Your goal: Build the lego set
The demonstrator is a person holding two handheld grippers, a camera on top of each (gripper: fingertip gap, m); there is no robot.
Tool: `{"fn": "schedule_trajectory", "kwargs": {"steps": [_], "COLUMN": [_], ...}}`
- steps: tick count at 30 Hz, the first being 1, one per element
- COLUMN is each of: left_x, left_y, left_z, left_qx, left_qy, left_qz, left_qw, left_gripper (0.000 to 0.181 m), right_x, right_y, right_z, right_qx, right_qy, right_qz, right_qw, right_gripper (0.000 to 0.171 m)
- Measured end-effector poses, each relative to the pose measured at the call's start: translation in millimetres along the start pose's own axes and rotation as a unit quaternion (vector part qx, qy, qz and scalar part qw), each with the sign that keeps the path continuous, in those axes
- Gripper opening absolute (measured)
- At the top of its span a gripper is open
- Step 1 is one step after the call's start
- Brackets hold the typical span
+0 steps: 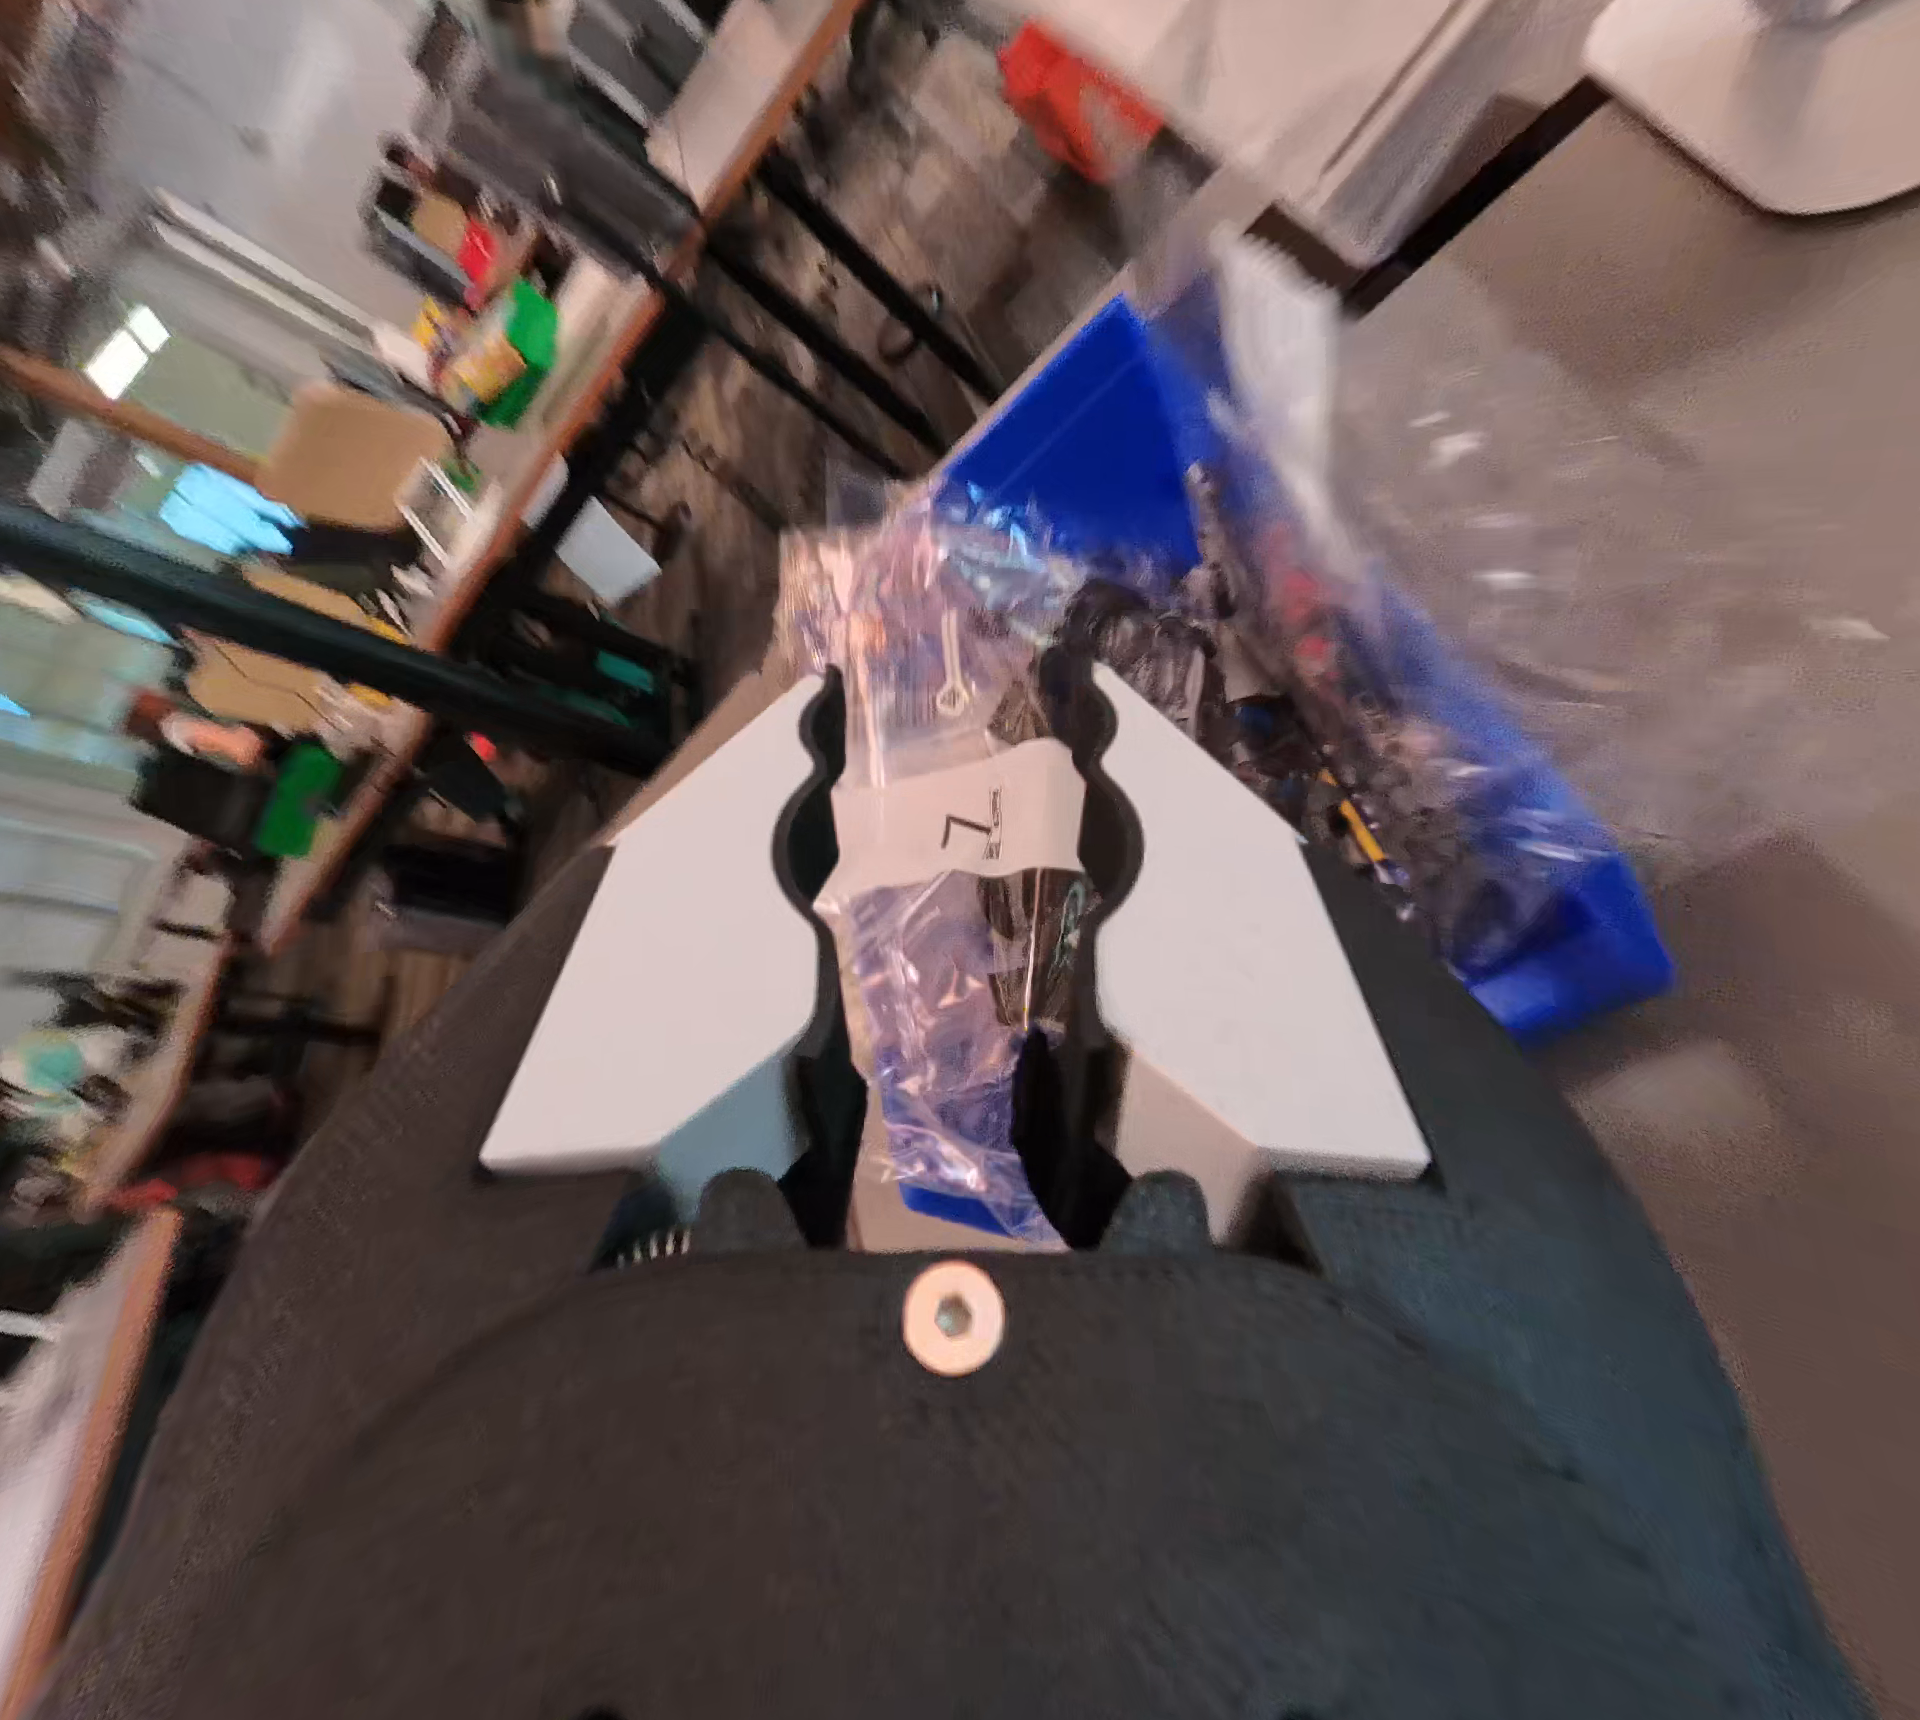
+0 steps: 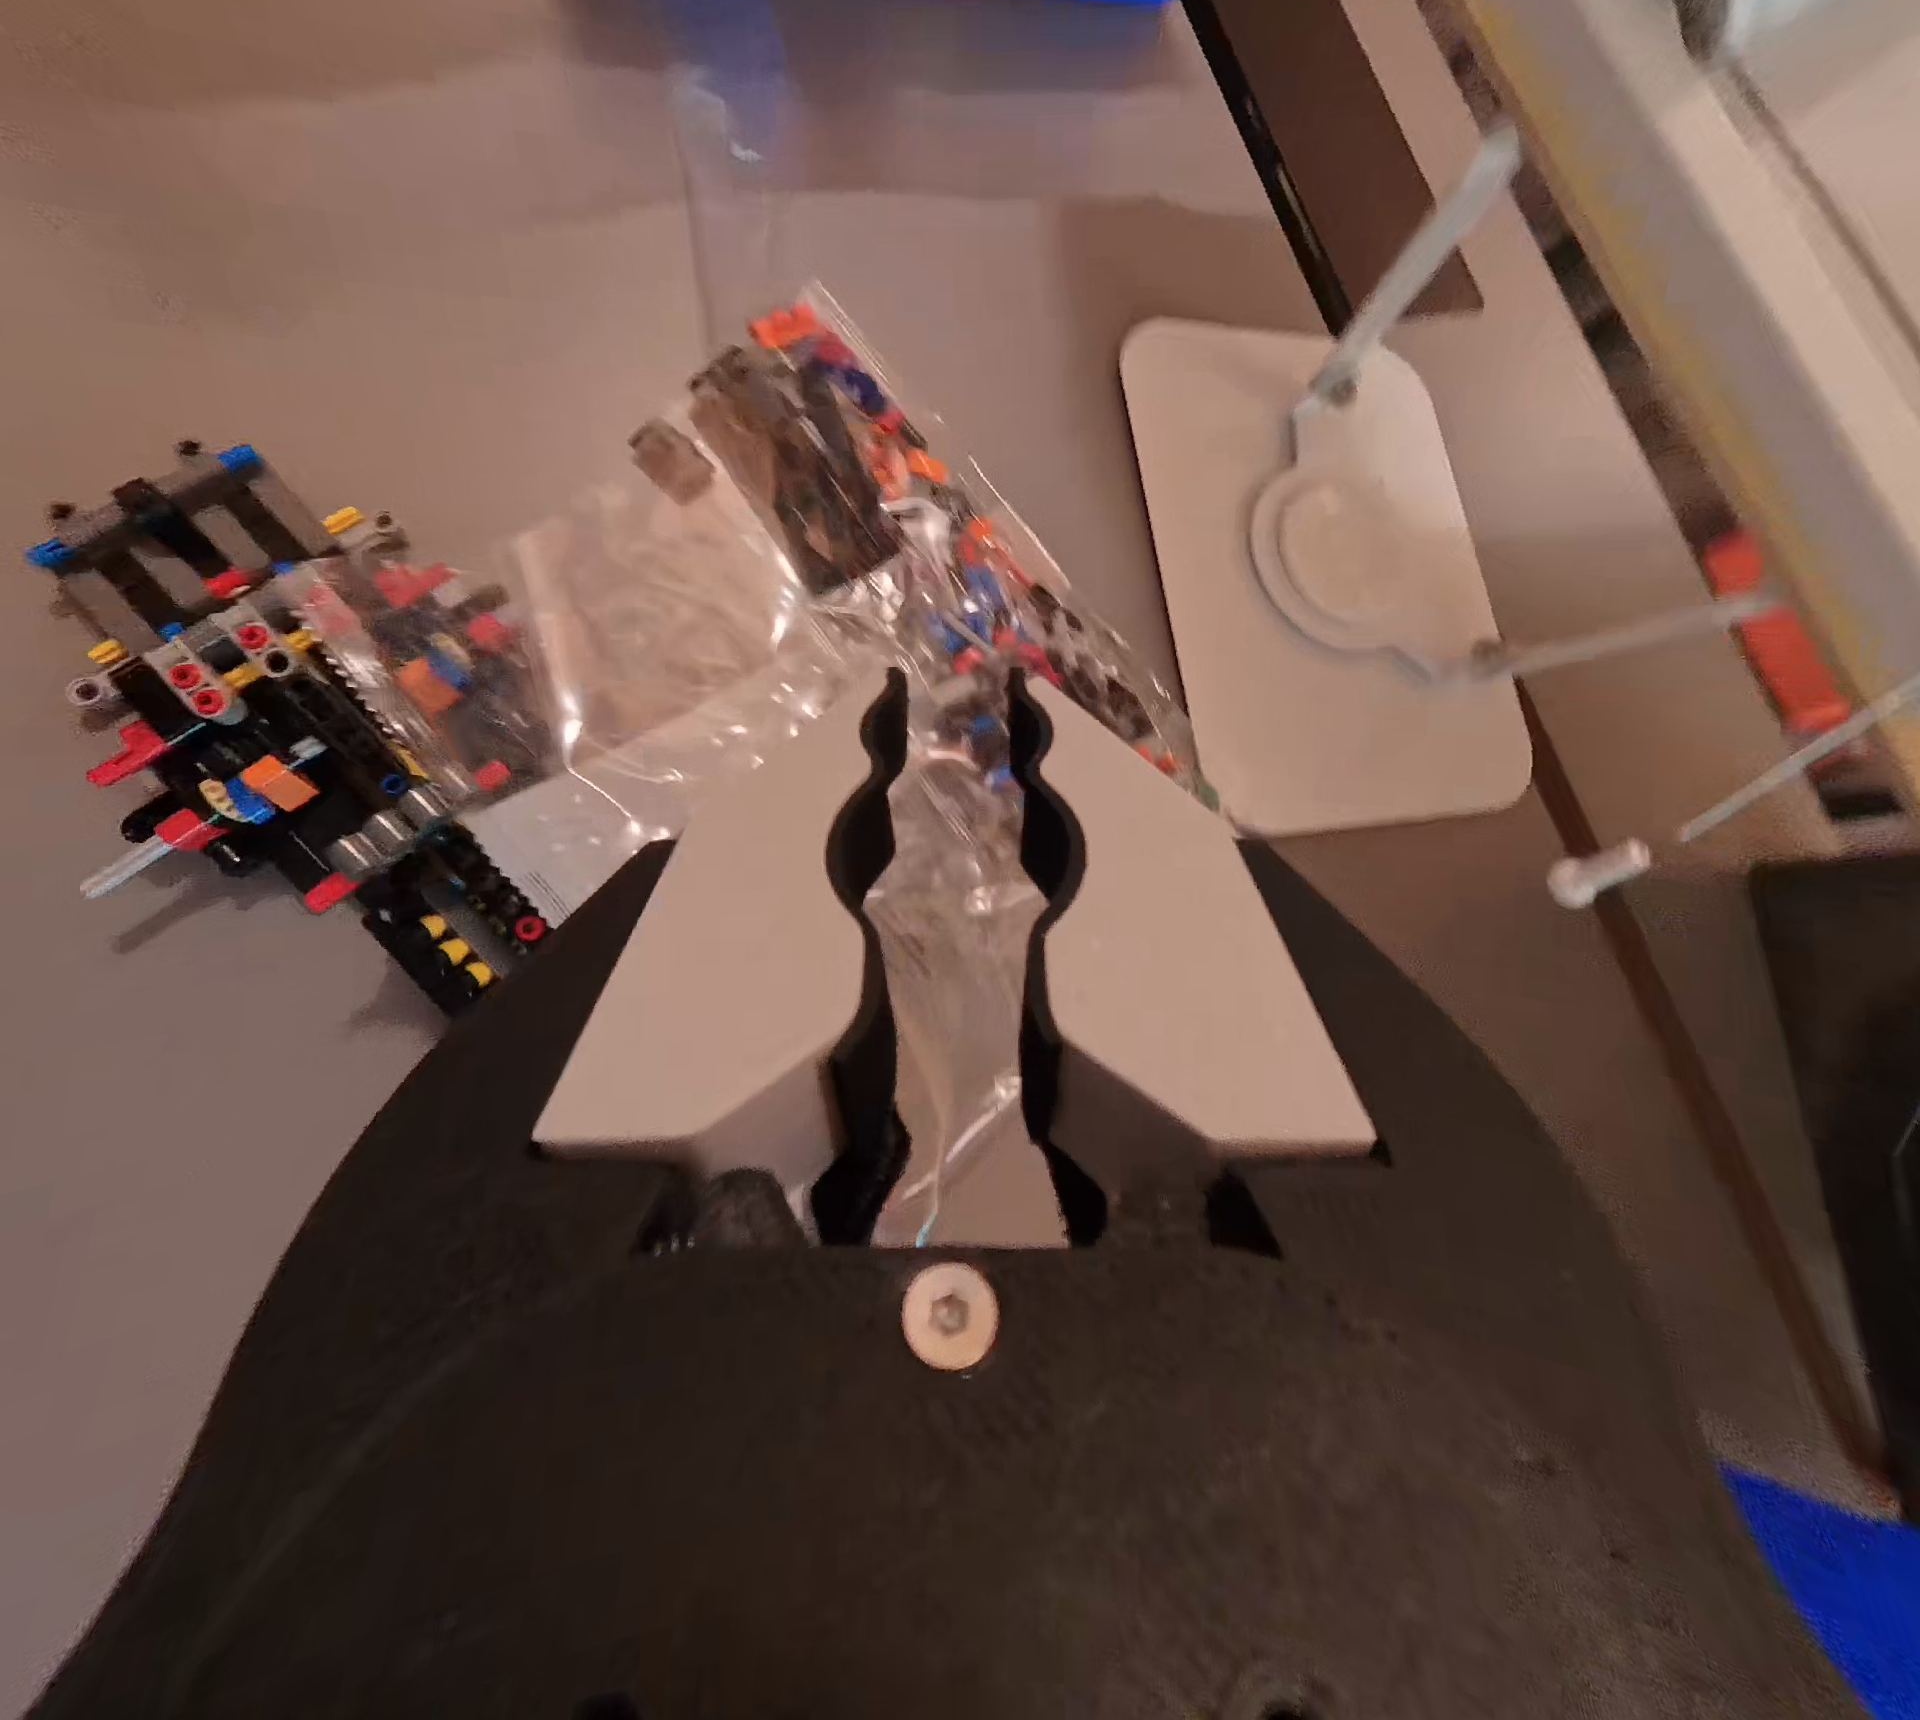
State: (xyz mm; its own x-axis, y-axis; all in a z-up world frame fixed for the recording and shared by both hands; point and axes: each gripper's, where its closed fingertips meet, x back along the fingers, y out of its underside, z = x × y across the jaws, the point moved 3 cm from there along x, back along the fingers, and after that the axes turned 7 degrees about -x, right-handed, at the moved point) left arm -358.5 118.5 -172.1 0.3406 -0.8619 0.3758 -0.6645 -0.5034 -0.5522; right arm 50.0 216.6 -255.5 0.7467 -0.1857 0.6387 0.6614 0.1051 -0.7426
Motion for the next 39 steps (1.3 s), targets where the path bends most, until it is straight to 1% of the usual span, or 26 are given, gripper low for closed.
{"fn": "schedule_trajectory", "kwargs": {"steps": [1, 2, 3, 6, 8, 9, 11, 13, 15, 17, 19, 21, 23, 29, 34, 39], "left_x": [14, 26, 37, 53, 53, 47, 30, 9, -5, -20, -30, -35, -37, -42, -43, -40], "left_y": [-14, -28, -42, -80, -103, -108, -111, -111, -111, -109, -106, -104, -103, -92, -79, -70], "left_z": [8, 21, 38, 97, 136, 156, 189, 211, 231, 240, 250, 257, 261, 262, 260, 261], "left_qx": [-0.033, -0.061, -0.078, -0.097, -0.092, -0.09, -0.105, -0.117, -0.108, -0.107, -0.094, -0.079, -0.07, -0.038, -0.004, 0.008], "left_qy": [-0.008, -0.005, 0.015, 0.099, 0.156, 0.191, 0.229, 0.247, 0.284, 0.284, 0.308, 0.325, 0.329, 0.336, 0.335, 0.335], "left_qz": [0.016, 0.03, 0.039, 0.078, 0.116, 0.117, 0.104, 0.096, 0.098, 0.094, 0.086, 0.084, 0.085, 0.081, 0.074, 0.081], "left_qw": [0.999, 0.998, 0.996, 0.987, 0.977, 0.971, 0.962, 0.957, 0.948, 0.948, 0.943, 0.939, 0.938, 0.938, 0.939, 0.939], "left_gripper": [0.042, 0.043, 0.043, 0.043, 0.038, 0.039, 0.039, 0.036, 0.034, 0.033, 0.034, 0.034, 0.034, 0.033, 0.034, 0.034], "right_x": [1, 0, -3, -16, -24, -28, -36, -41, -46, -51, -54, -56, -56, -53, -39, -23], "right_y": [5, 10, 18, 42, 57, 64, 76, 88, 99, 103, 104, 103, 96, 82, 54, 20], "right_z": [7, 13, 19, 36, 50, 55, 59, 63, 64, 61, 58, 58, 60, 62, 65, 65], "right_qx": [-0.022, -0.05, -0.082, -0.153, -0.196, -0.233, -0.299, -0.333, -0.352, -0.37, -0.374, -0.379, -0.386, -0.346, -0.31, -0.258], "right_qy": [0.0, -0.007, -0.011, -0.008, 0.006, -0.004, -0.035, -0.047, -0.053, -0.073, -0.09, -0.106, -0.123, -0.117, -0.116, -0.109], "right_qz": [-0.01, -0.025, -0.046, -0.105, -0.121, -0.119, -0.117, -0.12, -0.13, -0.123, -0.116, -0.104, -0.071, -0.029, 0.014, 0.028], "right_qw": [1.0, 0.998, 0.996, 0.983, 0.973, 0.965, 0.946, 0.934, 0.925, 0.918, 0.916, 0.914, 0.911, 0.93, 0.944, 0.96], "right_gripper": [0.023, 0.031, 0.038, 0.061, 0.062, 0.064, 0.065, 0.06, 0.056, 0.048, 0.036, 0.018, 0.0, 0.0, 0.0, 0.0]}}
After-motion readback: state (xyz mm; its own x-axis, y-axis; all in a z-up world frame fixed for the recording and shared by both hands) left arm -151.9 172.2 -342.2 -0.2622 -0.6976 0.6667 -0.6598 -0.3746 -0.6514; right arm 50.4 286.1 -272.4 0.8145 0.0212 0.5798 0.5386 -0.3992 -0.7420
